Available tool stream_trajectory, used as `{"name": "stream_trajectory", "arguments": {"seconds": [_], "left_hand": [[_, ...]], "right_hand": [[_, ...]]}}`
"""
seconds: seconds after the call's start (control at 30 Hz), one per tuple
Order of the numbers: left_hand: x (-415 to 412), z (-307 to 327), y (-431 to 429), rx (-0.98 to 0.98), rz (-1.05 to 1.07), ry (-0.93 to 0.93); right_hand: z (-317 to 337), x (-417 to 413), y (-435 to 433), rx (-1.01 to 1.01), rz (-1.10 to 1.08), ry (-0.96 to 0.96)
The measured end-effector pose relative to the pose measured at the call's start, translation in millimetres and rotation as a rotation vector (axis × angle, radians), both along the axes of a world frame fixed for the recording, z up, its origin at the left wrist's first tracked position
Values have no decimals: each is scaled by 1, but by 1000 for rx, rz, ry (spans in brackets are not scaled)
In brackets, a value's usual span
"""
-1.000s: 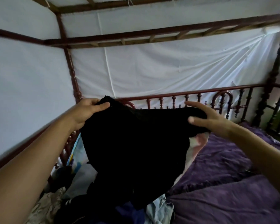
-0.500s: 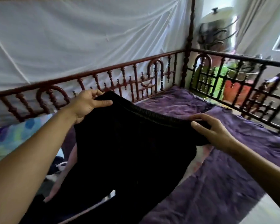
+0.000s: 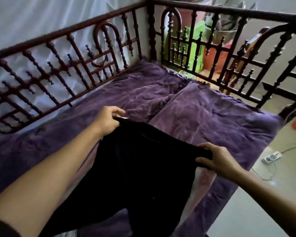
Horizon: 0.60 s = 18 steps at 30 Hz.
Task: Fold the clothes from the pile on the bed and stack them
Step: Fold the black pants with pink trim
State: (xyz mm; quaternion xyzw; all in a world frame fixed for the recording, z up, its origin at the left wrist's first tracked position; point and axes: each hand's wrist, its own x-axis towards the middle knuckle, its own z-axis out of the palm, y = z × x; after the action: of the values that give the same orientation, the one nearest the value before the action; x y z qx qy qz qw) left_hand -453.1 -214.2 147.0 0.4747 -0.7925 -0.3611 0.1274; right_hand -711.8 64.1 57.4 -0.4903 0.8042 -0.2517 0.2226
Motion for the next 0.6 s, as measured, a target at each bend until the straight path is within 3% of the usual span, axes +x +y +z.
{"name": "stream_trajectory", "arguments": {"seconds": [0.33,0.6], "left_hand": [[-283,-127,-34,-111,20,-296],[-496,-236,-40,-1,17,-135]], "right_hand": [[-121,-227,-25,254,-275,61],[-202,-399,-35,335,-504,188]]}}
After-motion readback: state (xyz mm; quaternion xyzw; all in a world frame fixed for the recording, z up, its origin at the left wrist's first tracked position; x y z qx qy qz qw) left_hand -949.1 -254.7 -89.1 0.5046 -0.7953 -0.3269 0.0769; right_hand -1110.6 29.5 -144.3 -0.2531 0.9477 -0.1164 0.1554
